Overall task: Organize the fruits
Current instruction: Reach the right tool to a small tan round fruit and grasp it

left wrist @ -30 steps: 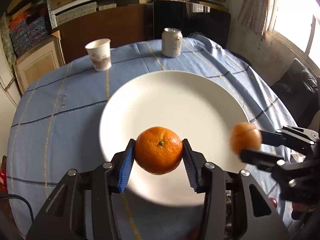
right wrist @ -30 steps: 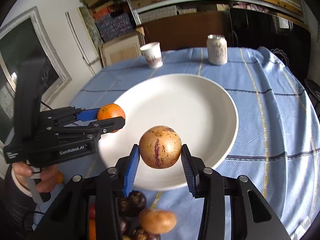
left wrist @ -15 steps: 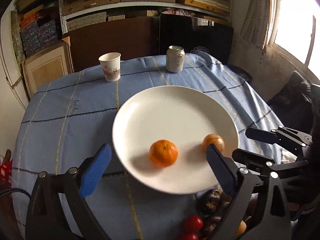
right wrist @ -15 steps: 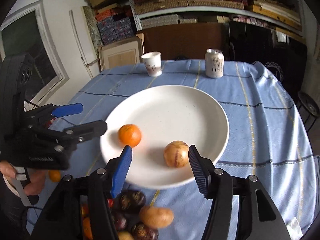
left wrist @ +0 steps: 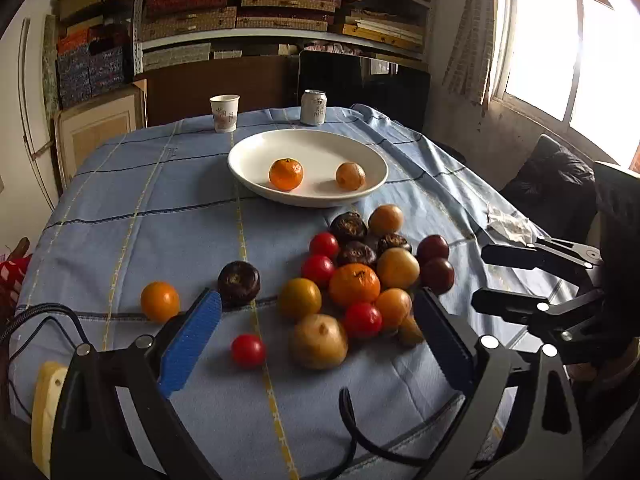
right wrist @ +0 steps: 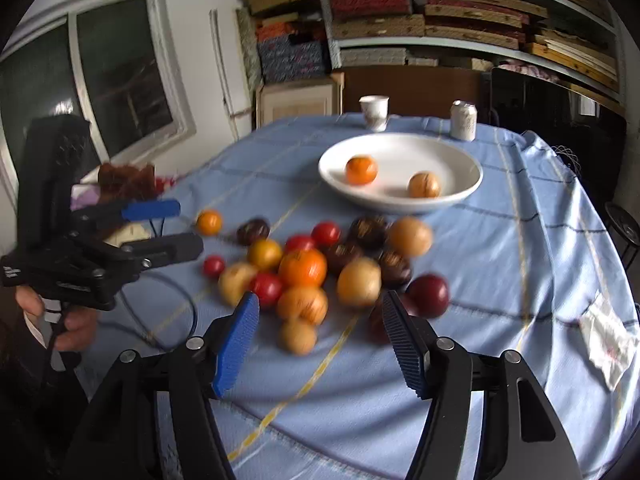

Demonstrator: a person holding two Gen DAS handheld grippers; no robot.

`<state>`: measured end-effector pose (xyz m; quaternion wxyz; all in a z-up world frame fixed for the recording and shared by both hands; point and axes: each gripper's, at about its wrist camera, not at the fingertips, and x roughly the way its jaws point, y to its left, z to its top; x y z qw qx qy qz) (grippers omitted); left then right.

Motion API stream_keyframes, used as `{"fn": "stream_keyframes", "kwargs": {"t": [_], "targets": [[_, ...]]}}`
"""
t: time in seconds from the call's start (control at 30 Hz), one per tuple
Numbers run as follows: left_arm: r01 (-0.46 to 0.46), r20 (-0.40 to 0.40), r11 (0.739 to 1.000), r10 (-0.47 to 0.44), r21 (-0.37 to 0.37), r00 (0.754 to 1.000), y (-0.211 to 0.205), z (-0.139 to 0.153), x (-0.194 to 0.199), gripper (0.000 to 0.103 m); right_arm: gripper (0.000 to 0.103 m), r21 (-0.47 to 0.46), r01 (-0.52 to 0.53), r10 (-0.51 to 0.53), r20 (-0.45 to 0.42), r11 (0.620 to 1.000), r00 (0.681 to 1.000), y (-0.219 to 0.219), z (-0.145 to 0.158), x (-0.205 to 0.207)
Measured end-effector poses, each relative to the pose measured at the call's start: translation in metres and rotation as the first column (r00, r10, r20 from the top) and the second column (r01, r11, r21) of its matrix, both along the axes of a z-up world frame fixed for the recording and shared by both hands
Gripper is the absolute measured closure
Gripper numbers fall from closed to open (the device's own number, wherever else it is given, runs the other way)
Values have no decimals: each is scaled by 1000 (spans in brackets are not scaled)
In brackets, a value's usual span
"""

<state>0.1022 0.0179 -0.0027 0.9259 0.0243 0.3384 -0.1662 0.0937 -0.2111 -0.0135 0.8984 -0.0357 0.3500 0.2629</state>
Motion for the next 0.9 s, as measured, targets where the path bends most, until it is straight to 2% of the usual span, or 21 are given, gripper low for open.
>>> {"fn": "stream_keyframes", "kwargs": {"t": [0.17,0.27,0.37,0.5,0.73,0.83,0.9], "targets": [[12,50,1000,-13,18,999,-2,-15,-30,5,39,-65,-20,17,-41,998,999,21,-21,-5],[-13,51,999,10,48,999,-1,-24,-33,5,39,-82,-8,2,-70,997,998,29,-30,-3],[-26,55,999,24,40,998,7,-23,-32,5,40,-77,5,-14,-110,997,994,33,-37,5],[-53,44,998,52,20,998,20,-27,-28,5,53,-81,20,-31,-136,997,990,39,-43,11],[-67,23,997,67,-29,997,32,-32,-25,5,57,-97,15,-30,-150,995,988,44,-47,17],[-78,1,996,78,-50,997,36,-33,-21,5,72,-90,11,-27,-173,996,985,44,-51,21],[-81,-8,994,81,-71,997,39,-32,-19,5,74,-77,13,-27,-184,997,983,42,-53,22]]}}
